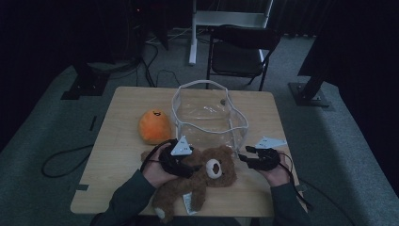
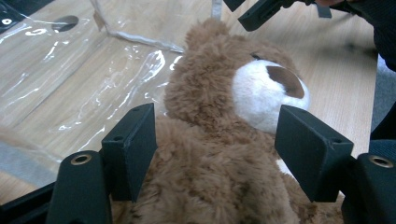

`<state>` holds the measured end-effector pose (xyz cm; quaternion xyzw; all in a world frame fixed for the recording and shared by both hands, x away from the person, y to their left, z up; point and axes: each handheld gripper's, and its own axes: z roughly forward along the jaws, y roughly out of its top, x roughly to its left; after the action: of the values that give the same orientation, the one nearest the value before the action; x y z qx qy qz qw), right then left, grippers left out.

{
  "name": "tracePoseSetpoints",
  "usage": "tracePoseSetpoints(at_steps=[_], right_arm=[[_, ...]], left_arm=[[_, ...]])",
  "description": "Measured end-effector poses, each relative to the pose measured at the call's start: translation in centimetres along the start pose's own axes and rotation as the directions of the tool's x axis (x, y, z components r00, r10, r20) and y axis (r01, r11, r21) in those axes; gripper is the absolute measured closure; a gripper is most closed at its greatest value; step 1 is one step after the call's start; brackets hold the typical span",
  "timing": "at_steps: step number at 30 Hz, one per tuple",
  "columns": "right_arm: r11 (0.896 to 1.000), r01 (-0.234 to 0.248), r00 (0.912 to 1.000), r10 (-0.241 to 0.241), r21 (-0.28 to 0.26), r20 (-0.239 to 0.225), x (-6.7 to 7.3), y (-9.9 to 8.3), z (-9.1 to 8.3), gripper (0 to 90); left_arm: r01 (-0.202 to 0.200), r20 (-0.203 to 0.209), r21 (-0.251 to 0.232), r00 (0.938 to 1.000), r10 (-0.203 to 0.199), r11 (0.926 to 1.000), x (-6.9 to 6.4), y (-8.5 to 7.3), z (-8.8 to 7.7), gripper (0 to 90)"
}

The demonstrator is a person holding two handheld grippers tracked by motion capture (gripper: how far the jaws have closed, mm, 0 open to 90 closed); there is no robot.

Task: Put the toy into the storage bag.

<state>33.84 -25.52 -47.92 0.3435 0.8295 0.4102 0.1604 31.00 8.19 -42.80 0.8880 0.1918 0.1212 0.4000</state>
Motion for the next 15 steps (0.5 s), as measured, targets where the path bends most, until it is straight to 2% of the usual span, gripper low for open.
tracePoseSetpoints(at_steps=[8, 12, 15], right_arm=[[0.999, 0.010, 0.9981, -0.008, 0.038, -0.060, 0.2, -0.3, 0.4, 61.4], [0.998, 0.030, 0.9964, -0.026, 0.056, -0.081, 0.7, -0.2, 1.0, 68.1], [0.997, 0.035, 0.9959, -0.029, 0.069, -0.086, 0.8, -0.3, 1.6, 69.9]], left_arm=[[-0.009, 0.004, 0.021, 1.0000, 0.008, 0.9997, -0.8, 0.2, 1.3, 19.9], [-0.041, 0.020, 0.054, 0.9990, 0.040, 0.9977, -1.4, 0.2, 2.0, 18.4], [-0.044, 0.029, 0.061, 0.9987, 0.043, 0.9971, -1.5, 0.0, 2.4, 18.4]])
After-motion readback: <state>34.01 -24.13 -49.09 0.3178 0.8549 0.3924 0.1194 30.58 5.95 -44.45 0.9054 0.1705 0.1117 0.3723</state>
